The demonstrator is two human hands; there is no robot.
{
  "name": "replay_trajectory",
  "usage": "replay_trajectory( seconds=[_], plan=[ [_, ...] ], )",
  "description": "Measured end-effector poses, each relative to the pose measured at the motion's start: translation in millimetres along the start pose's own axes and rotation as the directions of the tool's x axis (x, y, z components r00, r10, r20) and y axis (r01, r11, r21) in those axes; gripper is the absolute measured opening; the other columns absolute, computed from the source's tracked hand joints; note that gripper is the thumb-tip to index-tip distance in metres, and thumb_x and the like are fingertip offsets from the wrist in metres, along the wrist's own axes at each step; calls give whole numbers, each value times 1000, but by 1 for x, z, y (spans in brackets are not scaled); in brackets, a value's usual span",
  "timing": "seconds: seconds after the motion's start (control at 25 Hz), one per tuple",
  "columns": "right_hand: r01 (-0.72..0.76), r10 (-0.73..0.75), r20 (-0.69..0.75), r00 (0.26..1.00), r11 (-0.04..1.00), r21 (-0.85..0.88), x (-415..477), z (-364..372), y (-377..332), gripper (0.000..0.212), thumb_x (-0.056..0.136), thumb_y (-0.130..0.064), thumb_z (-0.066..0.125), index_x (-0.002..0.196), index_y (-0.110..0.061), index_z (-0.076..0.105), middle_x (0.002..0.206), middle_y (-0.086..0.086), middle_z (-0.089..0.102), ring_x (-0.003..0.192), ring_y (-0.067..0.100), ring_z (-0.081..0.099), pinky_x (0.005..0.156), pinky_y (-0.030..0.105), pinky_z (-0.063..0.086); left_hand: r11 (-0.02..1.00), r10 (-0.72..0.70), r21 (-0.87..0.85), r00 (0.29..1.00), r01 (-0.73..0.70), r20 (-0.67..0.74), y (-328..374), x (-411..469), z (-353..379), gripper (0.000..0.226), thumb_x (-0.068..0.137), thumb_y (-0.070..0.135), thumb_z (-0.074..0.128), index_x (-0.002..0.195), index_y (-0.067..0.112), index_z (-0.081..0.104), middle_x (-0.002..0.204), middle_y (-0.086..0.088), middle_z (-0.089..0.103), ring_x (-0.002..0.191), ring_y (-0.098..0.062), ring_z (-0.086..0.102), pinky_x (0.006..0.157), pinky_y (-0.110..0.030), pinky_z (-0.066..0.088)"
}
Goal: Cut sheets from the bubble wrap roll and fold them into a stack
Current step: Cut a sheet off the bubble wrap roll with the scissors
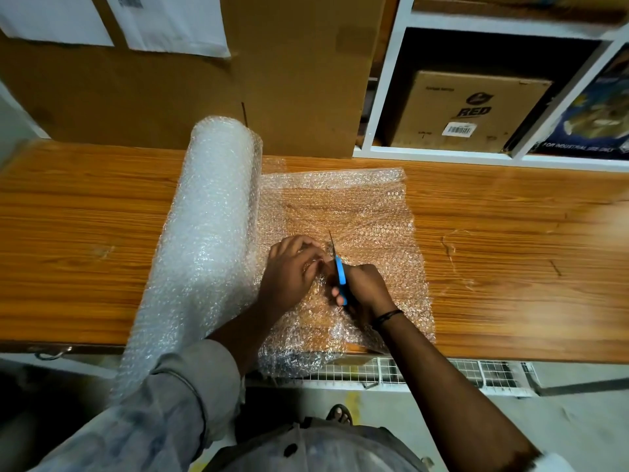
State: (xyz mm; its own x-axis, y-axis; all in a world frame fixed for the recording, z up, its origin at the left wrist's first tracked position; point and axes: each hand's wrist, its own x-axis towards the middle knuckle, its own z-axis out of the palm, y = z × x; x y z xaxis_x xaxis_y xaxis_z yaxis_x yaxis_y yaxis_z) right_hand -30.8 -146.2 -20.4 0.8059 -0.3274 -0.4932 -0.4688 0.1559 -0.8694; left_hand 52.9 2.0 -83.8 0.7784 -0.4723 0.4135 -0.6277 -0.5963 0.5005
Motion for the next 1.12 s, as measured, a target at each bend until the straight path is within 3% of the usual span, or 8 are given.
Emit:
replay_trajectory(
  seconds=[0.2, 0.32, 0.44, 0.68, 0.8, 0.92, 1.04, 1.12],
  plan=[
    [9, -13, -32, 999, 992, -124, 1, -3, -2, 40, 88, -28, 78, 73, 9, 73, 55, 16, 63, 38, 19, 52, 44, 23, 38, 1000, 3, -24, 1000, -3, -3, -1, -1, 0, 18, 93, 19, 66, 108, 28, 68, 123, 7, 59, 118, -18, 52, 97, -40, 37],
    [-25, 25, -25, 999, 999, -25, 4, -1, -8, 39, 86, -27, 78, 84, 11, 74, 59, 18, 63, 40, 22, 53, 46, 26, 40, 1000, -12, -28, 1000, 12, 9, -3, -1, 2, 23, 92, 18, 66, 114, 26, 67, 123, 8, 59, 118, -18, 52, 99, -43, 39],
    [-29, 30, -14, 999, 999, 41, 8, 3, -17, 30, 87, -27, 75, 76, 1, 76, 62, 20, 60, 41, 22, 50, 44, 25, 41, 1000, -5, -29, 1000, 5, 6, -4, -1, 3, 20, 95, 23, 65, 115, 24, 66, 122, 8, 59, 116, -18, 53, 99, -46, 41],
    [8, -18, -64, 998, 990, -140, 17, 1, -18, 32, 84, -20, 79, 80, 11, 76, 55, 13, 66, 40, 20, 55, 45, 23, 44, 998, -7, -70, 1000, 6, -5, -6, 0, 6, 16, 95, 28, 64, 110, 25, 67, 120, 9, 60, 115, -16, 54, 99, -45, 41],
    [-1, -12, -69, 998, 983, -186, 11, -3, -11, 38, 88, -26, 77, 75, 10, 74, 57, 16, 67, 38, 18, 55, 39, 18, 37, 988, -109, -115, 990, 99, -89, -6, 4, 2, 13, 93, 30, 65, 103, 26, 71, 121, 11, 61, 116, -12, 52, 97, -36, 35],
    [-9, -1, -53, 999, 984, -177, 3, -5, 1, 31, 88, -17, 71, 65, 4, 72, 58, 17, 67, 41, 22, 55, 45, 22, 42, 985, -172, -27, 974, 170, -150, -10, 27, -4, 23, 94, 27, 67, 117, 26, 72, 128, 7, 62, 120, -14, 50, 94, -33, 36],
    [-17, 10, -50, 999, 991, -135, -4, -1, 15, 29, 79, -20, 72, 56, -2, 72, 57, 19, 66, 47, 26, 56, 58, 34, 49, 981, -166, 108, 986, 162, 32, -14, 52, -2, 39, 97, 34, 63, 135, 26, 64, 142, 0, 57, 135, -24, 45, 107, -46, 39],
    [-16, 13, -41, 999, 997, -75, -8, -2, 19, 28, 77, -21, 76, 55, -2, 72, 59, 21, 66, 48, 26, 55, 60, 37, 50, 974, -180, 168, 966, 149, 184, -19, 51, 5, 47, 101, 42, 55, 145, 28, 55, 156, -2, 46, 147, -29, 35, 119, -50, 28]
  ],
)
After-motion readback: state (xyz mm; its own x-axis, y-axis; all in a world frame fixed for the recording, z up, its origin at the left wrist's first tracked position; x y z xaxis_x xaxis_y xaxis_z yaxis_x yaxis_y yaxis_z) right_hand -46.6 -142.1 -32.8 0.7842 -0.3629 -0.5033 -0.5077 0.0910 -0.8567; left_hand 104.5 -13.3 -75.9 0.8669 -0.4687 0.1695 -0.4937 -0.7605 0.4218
